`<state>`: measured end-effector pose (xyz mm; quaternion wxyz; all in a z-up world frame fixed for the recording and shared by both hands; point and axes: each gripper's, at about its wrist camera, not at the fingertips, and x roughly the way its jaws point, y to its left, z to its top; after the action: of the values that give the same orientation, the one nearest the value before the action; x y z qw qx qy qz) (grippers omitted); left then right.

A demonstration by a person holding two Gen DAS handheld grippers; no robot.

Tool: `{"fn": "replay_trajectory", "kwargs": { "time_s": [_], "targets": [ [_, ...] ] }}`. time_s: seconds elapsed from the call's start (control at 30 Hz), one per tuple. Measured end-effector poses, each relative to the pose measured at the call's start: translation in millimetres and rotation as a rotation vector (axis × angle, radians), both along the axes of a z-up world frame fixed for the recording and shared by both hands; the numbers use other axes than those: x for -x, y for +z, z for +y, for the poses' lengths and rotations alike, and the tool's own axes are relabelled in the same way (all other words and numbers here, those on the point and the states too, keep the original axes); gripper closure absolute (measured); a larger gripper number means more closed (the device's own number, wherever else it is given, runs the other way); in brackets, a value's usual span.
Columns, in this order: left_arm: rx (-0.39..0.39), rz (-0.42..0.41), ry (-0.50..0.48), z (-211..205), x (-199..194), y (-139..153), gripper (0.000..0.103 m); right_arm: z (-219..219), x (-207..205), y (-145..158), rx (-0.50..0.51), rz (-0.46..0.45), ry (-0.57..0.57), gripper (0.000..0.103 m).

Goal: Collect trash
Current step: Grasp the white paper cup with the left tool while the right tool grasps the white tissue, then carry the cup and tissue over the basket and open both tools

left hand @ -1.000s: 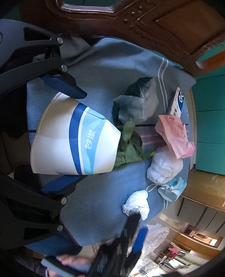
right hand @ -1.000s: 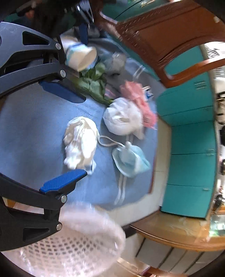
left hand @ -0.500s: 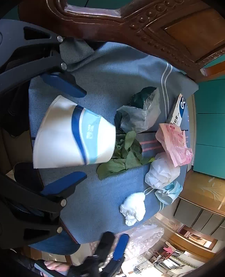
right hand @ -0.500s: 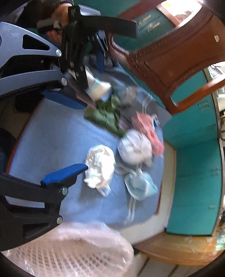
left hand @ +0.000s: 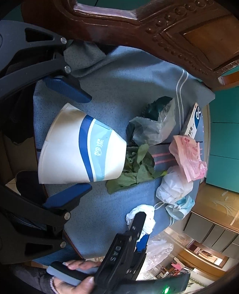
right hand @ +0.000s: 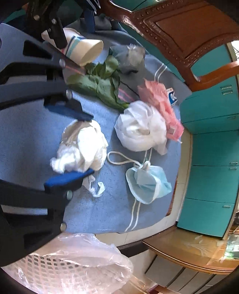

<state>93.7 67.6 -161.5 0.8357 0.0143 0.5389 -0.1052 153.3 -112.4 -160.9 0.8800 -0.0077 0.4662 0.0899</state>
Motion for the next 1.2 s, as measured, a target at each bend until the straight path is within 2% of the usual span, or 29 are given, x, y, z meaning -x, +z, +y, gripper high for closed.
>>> {"fn": "replay_trajectory", "kwargs": {
  "time_s": [0.13, 0.37, 0.5, 0.57, 0.73, 0.9, 0.93, 1.03, 1.2],
  "targets": [
    [0.005, 0.012, -0.002, -2.2, -2.9, -4.3, 0.014, -3.4, 20.2, 11.2, -0.051, -0.008, 0.042, 0.060],
    [0.031, 0.054, 0.012, -1.9, -11.6, -14.5, 0.013, -8.7, 50.1, 21.9, -0.058, -0.003, 0.073, 0.058],
    [0.029, 0.067, 0.020, 0.1, -15.0, -19.0, 0.014, -10.5, 54.3, 17.8, -0.016, -0.007, 0.059, 0.043],
    [0.032, 0.074, 0.021, 1.1, -15.1, -20.5, 0.018, -11.0, 53.0, 13.8, -0.008, -0.003, 0.048, 0.040],
    [0.021, 0.049, 0.008, 0.4, -11.4, -16.2, 0.022, -9.7, 48.3, 3.5, -0.004, 0.010, 0.030, 0.037],
    [0.022, -0.013, 0.012, 0.8, -7.0, 1.6, 0.024, -9.0, 47.9, -2.9, 0.012, 0.011, 0.023, 0.037],
    [0.022, -0.024, 0.015, 0.7, -6.2, 5.1, 0.024, -9.2, 48.8, -3.3, 0.015, 0.006, 0.023, 0.039],
    [0.030, -0.049, 0.017, -0.1, -4.3, 14.1, 0.024, -14.1, 51.0, -1.1, -0.022, -0.006, 0.020, 0.056],
    [0.020, -0.074, 0.008, -7.4, -2.6, 22.5, 0.024, -32.2, 59.8, 15.5, -0.100, -0.052, -0.012, 0.059]
  ]
}}
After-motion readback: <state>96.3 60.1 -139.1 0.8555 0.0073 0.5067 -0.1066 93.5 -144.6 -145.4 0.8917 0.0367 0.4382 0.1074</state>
